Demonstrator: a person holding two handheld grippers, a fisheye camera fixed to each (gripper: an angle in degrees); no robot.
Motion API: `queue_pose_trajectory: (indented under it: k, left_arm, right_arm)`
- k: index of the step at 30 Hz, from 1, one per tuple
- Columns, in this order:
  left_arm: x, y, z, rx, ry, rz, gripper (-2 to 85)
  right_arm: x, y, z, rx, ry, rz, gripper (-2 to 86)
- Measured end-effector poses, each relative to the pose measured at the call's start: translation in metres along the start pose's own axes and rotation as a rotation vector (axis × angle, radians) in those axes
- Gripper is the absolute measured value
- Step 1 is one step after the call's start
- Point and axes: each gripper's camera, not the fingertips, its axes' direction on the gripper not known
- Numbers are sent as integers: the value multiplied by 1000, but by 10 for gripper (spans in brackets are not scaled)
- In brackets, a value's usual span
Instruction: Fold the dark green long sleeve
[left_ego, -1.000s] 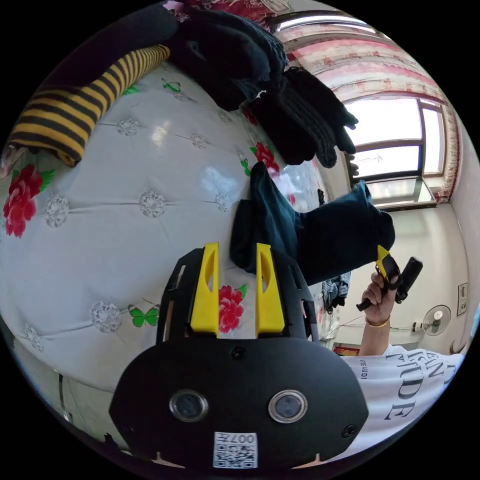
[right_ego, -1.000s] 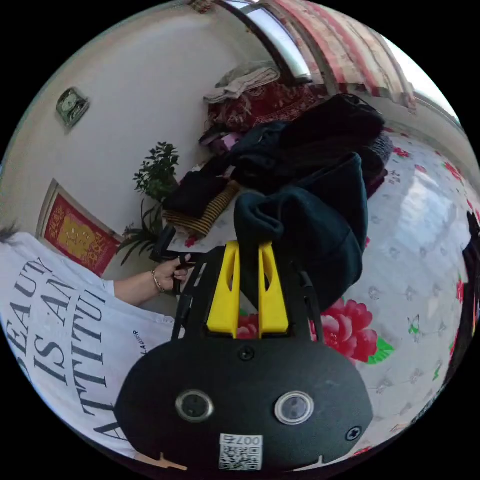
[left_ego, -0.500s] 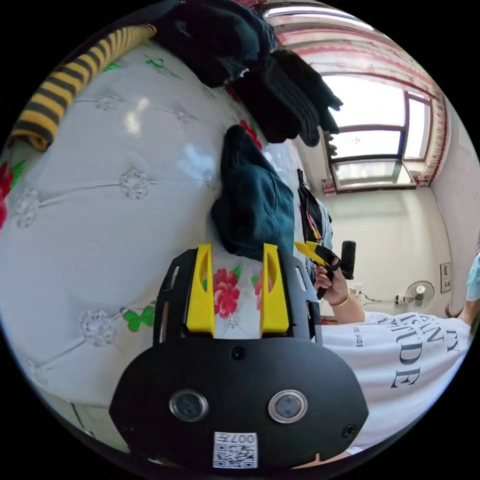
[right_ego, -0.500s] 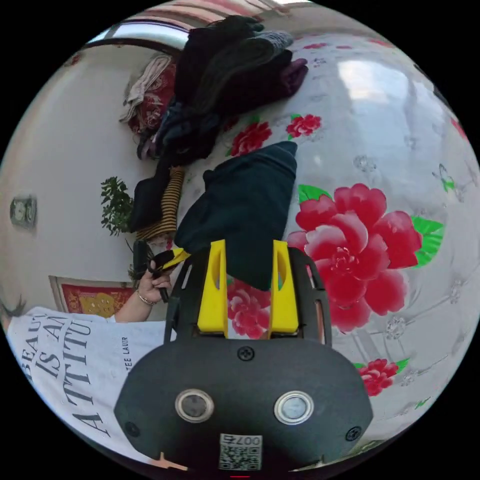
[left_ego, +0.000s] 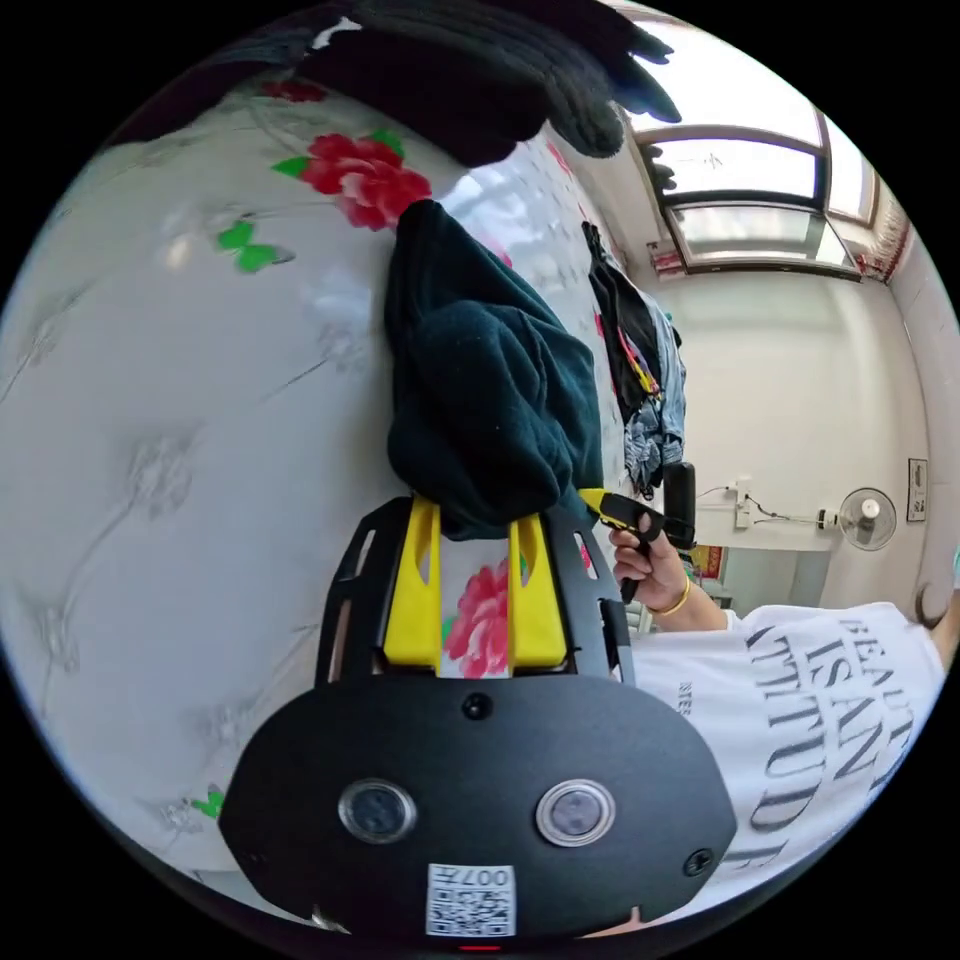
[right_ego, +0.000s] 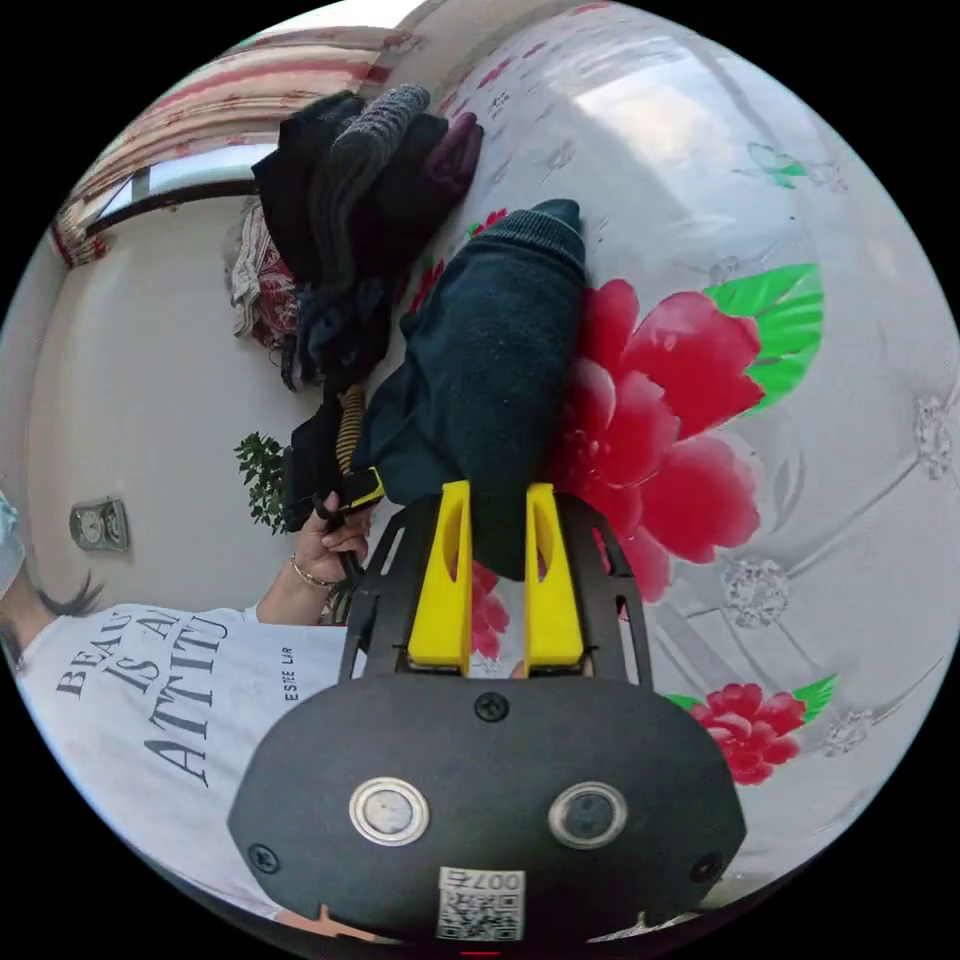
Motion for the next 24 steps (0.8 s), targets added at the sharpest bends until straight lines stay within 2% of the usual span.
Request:
queue_pose_trajectory:
  k: [3,7,11,15,18,20,22,24]
  left_arm:
    - [34,-74,36,-43,-17,71,86]
    - [102,-221,89,67,-76,165,88]
    - [167,-291,119,120,-292,311,82]
    - [192,-251,134,109,-366,460,84]
    - [186,-185,143,46,-471,520,81]
    - [173,-131,145,-18,-572,483,75]
    - [163,-95,142,-52,-632,413,70]
    - [156,-63,135,-66,-661,335,65]
  right_arm:
    - [4,-32,-36,126,73,-1,75]
    - [10,-148,-95,409,224,18,84]
    - [2,-217,-153,476,414,-32,89]
    - [16,-185,-217,575,601,-55,93]
    - [46,-127,-290,687,905,32,97]
    - [66,-76,-359,811,1154,205,104]
    - [74,-40,-408,930,1268,332,110]
    - [88,-16,-446,967,1266,442,114]
